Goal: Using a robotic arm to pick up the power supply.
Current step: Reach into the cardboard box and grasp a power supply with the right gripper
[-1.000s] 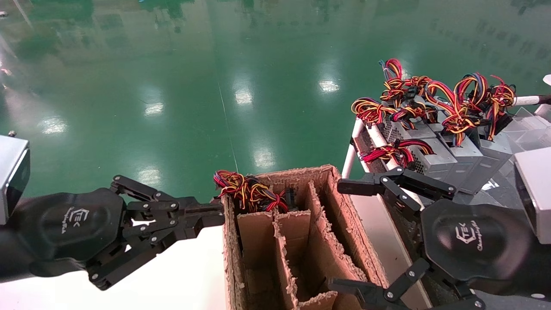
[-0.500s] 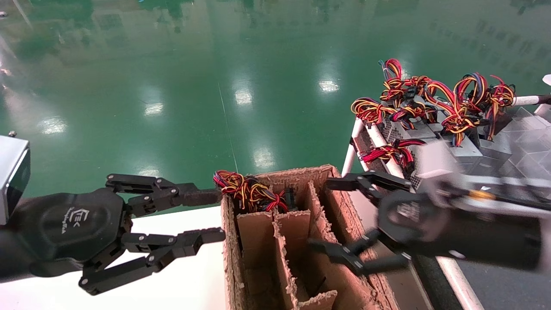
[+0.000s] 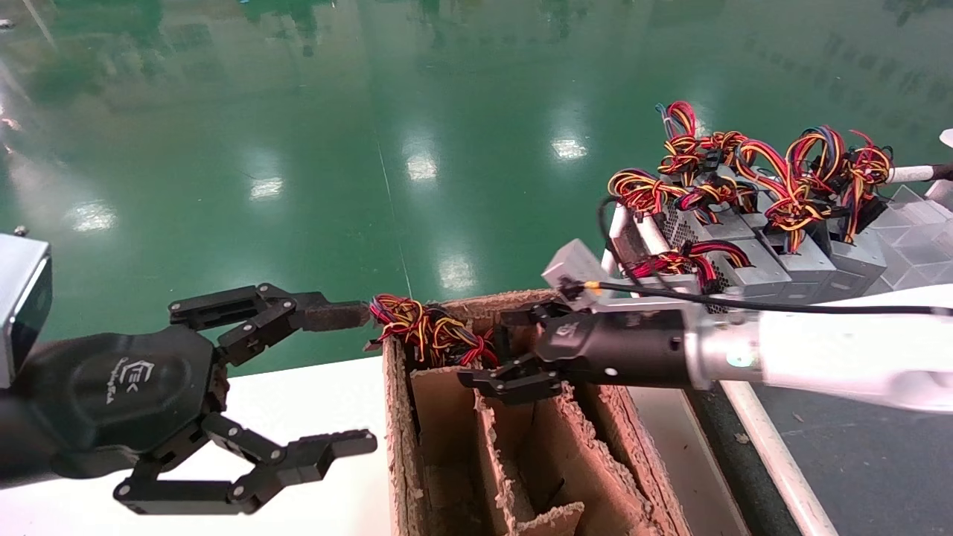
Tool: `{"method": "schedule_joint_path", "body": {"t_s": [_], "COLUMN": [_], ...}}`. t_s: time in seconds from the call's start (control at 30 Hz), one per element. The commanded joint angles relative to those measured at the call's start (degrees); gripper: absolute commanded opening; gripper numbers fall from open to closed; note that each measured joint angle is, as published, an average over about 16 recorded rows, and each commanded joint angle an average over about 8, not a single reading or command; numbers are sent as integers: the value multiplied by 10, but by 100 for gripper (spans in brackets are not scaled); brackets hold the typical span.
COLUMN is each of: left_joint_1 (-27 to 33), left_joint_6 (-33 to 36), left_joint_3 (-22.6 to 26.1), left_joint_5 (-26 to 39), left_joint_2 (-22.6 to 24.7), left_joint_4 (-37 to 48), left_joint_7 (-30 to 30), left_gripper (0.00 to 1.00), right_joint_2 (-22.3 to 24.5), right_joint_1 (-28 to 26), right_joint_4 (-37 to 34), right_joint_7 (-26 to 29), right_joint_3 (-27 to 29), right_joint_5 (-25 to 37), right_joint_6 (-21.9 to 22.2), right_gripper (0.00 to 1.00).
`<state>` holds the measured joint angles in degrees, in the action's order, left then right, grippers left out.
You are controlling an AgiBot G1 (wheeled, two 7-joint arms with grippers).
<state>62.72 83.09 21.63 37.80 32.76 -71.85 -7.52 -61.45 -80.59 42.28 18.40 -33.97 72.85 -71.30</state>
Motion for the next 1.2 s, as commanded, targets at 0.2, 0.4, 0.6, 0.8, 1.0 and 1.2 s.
{"method": "schedule_joint_path", "body": {"t_s": [0.2, 0.4, 0.6, 0.8, 1.0, 1.2], "left_joint_1": [0, 0, 0, 0, 0, 0], "left_joint_6": [0, 0, 0, 0, 0, 0], "left_joint_3": [0, 0, 0, 0, 0, 0], "left_joint_5": [0, 0, 0, 0, 0, 0], "left_joint_2": [0, 0, 0, 0, 0, 0], "left_joint_4": [0, 0, 0, 0, 0, 0], "left_joint_7": [0, 0, 0, 0, 0, 0], "left_gripper": [100, 100, 100, 100, 100, 100], "right_joint_2": [-60, -86, -102, -111, -118, -126], "right_joint_1": [-22, -32, -42, -52, -59, -67], "right_joint_4": [-113, -182, -231, -269, -301, -325], "right_joint_7": [-42, -77, -107, -131, -152, -168], "right_joint_3": [-6, -1, 3, 3, 3, 3], "right_joint_5": [10, 2, -5, -6, -6, -6], "right_joint_6": [22, 21, 12, 3, 0, -2], "right_gripper": [3, 0, 0, 0, 0, 0]}}
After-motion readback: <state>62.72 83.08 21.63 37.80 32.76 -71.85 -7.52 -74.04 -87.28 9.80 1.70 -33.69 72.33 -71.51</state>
